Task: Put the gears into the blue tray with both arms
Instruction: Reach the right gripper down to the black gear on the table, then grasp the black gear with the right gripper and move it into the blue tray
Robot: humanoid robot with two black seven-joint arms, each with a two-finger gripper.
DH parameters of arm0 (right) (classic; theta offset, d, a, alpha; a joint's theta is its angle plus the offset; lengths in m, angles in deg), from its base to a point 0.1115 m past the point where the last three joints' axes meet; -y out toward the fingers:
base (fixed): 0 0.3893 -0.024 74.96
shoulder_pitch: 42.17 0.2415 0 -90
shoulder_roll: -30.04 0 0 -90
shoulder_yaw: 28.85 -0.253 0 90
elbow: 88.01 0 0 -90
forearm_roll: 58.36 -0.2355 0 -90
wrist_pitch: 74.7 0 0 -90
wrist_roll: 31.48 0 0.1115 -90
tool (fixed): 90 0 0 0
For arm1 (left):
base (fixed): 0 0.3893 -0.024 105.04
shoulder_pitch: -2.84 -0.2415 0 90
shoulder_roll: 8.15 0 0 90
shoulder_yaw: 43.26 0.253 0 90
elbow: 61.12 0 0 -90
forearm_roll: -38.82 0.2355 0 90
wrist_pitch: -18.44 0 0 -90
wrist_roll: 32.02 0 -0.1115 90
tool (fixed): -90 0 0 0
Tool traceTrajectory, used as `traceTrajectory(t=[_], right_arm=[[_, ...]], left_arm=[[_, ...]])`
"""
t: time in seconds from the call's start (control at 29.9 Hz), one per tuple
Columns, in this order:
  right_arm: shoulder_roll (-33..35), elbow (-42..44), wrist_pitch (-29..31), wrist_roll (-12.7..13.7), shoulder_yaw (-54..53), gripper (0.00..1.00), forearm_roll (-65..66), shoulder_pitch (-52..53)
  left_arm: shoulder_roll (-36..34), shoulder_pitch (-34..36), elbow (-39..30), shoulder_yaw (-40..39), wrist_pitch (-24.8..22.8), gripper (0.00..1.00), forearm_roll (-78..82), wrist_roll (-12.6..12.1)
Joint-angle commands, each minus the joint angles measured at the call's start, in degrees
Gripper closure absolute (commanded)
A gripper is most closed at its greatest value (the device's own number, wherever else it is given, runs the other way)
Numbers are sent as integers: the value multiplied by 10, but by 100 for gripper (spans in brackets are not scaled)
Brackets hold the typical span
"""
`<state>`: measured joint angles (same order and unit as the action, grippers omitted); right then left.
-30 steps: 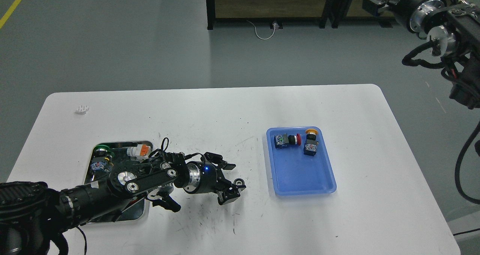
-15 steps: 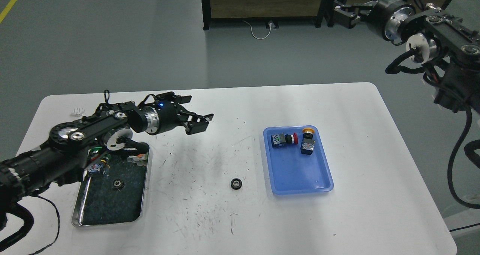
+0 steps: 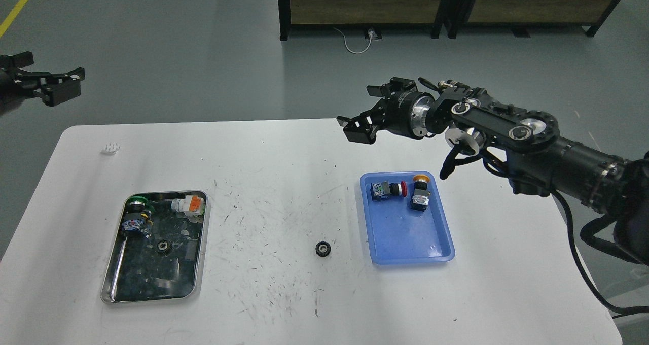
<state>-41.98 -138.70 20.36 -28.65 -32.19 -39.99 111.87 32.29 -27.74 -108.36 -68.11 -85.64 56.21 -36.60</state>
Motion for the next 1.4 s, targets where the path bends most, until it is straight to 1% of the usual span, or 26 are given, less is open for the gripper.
traceTrajectory(t=[0.0, 0.3, 0.64, 1.0, 1.07, 1.24, 1.37], right_arm=[[-15, -23, 1, 3, 41, 1, 2, -8], [-71, -30, 0, 4, 94, 1, 22, -44], [-78, -35, 22, 4, 110, 1, 22, -81], [-89, -34, 16, 4, 111, 1, 26, -130], [-89, -34, 14, 3, 110, 3, 28, -130], [-88, -34, 13, 1, 111, 14, 50, -130], [-88, -33, 13, 2, 113, 17, 67, -130]], left_arm=[[-37, 8, 0, -11, 0, 3, -7, -2], [-81, 9, -3, -12, -1, 3, -36, -3], [-86, 9, -7, -8, -1, 3, -36, -4], [-87, 11, -7, -8, -1, 3, -36, -4], [-87, 13, -7, -8, -2, 3, -36, -5], [-87, 14, -7, -9, -5, 3, -36, -4], [-91, 13, -7, -9, -8, 3, -36, -5]])
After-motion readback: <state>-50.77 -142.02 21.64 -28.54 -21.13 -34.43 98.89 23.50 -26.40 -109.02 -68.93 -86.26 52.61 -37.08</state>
